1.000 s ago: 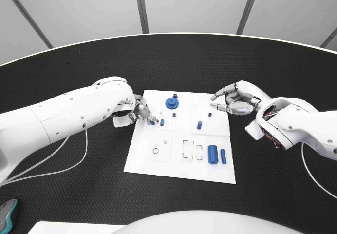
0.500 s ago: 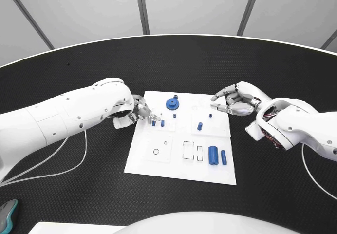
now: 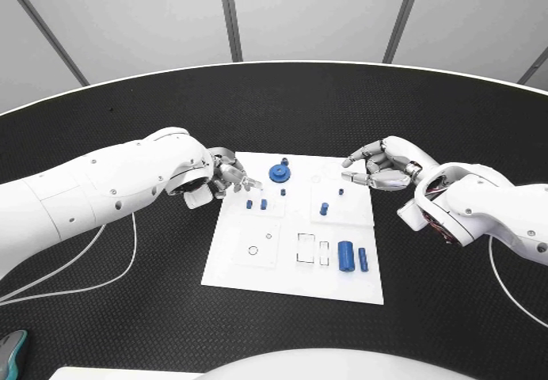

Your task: Assemble the parts on the task board

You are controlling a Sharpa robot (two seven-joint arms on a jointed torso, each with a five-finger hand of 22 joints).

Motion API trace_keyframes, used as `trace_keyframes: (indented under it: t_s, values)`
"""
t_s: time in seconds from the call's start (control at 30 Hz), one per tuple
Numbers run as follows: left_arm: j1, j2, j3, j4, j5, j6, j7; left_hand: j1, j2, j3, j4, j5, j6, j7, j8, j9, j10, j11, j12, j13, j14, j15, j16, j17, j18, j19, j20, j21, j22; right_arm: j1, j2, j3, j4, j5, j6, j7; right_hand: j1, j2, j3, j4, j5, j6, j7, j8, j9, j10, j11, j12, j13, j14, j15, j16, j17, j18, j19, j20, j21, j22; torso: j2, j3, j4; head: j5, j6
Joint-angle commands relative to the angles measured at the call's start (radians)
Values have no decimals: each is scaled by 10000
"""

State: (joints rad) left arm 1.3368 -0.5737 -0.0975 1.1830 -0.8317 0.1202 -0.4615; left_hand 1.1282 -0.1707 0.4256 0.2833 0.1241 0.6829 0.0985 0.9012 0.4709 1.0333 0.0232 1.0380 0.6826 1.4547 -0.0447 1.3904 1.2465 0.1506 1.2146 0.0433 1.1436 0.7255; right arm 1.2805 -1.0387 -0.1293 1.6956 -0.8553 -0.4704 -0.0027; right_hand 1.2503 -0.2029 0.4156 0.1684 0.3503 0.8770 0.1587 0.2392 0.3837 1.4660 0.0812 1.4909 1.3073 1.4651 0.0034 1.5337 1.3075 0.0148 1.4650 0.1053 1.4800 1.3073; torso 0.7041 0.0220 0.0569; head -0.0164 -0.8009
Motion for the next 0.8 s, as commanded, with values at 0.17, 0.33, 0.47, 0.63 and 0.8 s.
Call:
trace_keyframes:
  t_s: [0.17, 0.33, 0.47, 0.63, 0.8]
  values:
    - [43, 194, -3, 297, 225, -1645, 3118, 2515, -245, 1769, -1174, 30, -979, 689, -790, -745, -1845, 593, -1229, -1188, -1566, 539, -1455, -2331, 331, -1199, 501, -1675, -1985, -5, 35, 0, -56, 0, -48, 42, -44, 36, 22, -21, 77, -49, -1, 44, -20, 212, -94, -251, 1663, 718, -81, -150, 1111, 287, 212, -75, -296, 746, 6, 2, -5, -111, 239]
    - [3, 447, -7, 348, -528, -2323, 4000, 2384, -767, 2032, -1462, -39, -851, 883, -1310, -1222, -2070, 793, -1810, -1868, -1866, 731, -1645, -2985, 326, -1181, 686, -1638, -1969, -7, 54, -1, -73, 0, -77, 66, -44, 34, 24, -22, 82, -52, -1, 48, -22, 179, -96, -293, 1626, 710, -82, -162, 1088, 294, 197, -76, -320, 715, 7, 10, 16, -212, 355]
    - [-57, 641, -9, 200, -1063, -2506, 4158, 1918, -1054, 1543, -1354, -86, -746, 925, -1512, -1423, -1998, 880, -1826, -2083, -1832, 801, -1498, -2997, 333, -1182, 776, -1635, -1974, -7, 60, -1, -69, 0, -91, 80, -43, 35, 26, -23, 83, -52, -2, 50, -22, 166, -96, -308, 1612, 707, -82, -167, 1076, 297, 191, -76, -329, 703, 20, 7, 4, -256, 413]
    - [-128, 845, -12, -36, -1602, -2490, 4241, 2048, -1033, 1358, -1507, -55, -556, 879, -1628, -1573, -1934, 841, -1796, -2244, -1675, 780, -1222, -2778, 346, -1138, 775, -1577, -1951, -8, 52, -1, -59, 0, -106, 93, -43, 35, 26, -23, 83, -52, -2, 50, -22, 166, -96, -308, 1612, 707, -82, -167, 1076, 297, 191, -76, -329, 703, 26, 3, -5, -293, 437]
    - [-207, 1025, -17, -211, -2328, -2340, 4355, 2470, -1026, 1641, -1938, 63, -255, 761, -1892, -1841, -1961, 757, -2012, -2610, -1894, 713, -1242, -3091, 348, -1218, 705, -1515, -1906, -8, 50, -1, -45, 0, -115, 108, -43, 35, 26, -23, 83, -52, -2, 50, -22, 166, -96, -308, 1612, 707, -82, -167, 1076, 297, 191, -76, -329, 703, 24, -3, 3, -341, 436]
